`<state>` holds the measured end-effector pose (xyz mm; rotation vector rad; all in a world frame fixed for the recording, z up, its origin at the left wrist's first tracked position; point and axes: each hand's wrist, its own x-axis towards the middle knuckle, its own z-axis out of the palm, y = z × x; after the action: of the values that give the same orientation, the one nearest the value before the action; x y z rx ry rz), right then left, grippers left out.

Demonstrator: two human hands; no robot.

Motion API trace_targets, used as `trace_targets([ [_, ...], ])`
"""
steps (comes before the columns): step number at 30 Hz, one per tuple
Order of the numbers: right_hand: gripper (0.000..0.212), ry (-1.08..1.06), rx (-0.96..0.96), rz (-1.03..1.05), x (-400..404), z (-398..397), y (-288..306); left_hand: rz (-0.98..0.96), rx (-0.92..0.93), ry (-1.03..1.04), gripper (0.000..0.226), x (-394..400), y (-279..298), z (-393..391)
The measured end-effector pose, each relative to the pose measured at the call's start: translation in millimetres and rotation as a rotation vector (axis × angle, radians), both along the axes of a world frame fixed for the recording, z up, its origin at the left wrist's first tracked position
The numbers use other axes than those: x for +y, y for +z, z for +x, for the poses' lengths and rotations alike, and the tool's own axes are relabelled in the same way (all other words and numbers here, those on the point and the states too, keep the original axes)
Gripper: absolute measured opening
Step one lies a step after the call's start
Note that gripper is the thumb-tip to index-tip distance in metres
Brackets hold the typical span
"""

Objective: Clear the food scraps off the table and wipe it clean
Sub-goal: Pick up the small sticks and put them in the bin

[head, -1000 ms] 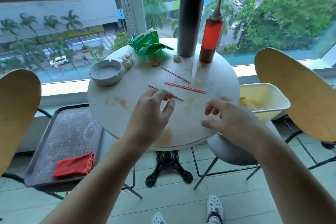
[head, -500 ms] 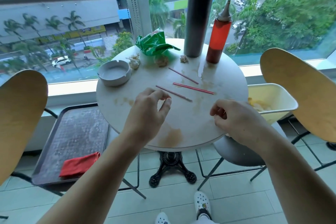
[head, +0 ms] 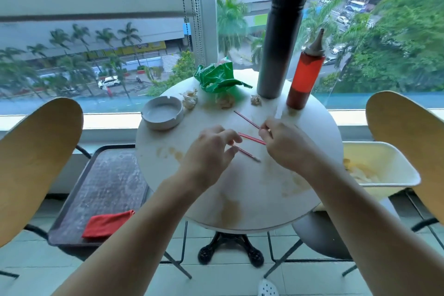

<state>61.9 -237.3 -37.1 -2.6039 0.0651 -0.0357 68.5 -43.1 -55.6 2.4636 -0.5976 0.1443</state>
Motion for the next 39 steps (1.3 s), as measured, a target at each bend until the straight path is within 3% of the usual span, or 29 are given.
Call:
trace_targets([
  [6,0.01,0.07,0.055,-0.08,-6.4,14.8,0.4,0.078,0.008,0.011,0.02,-9.0,1.5,12.4],
  [25,0.025,0.188,0.168,-0.306,-4.2,31.6,10.4,0.403,0.074,-0.051,0.013,-12.2,3.6,29.3],
  [39,0.019,0.215,0.202,-0.309,-1.9,32.6,12.1,0.299,-0.072,-0.013,0.007,5.0,2.7,26.5],
])
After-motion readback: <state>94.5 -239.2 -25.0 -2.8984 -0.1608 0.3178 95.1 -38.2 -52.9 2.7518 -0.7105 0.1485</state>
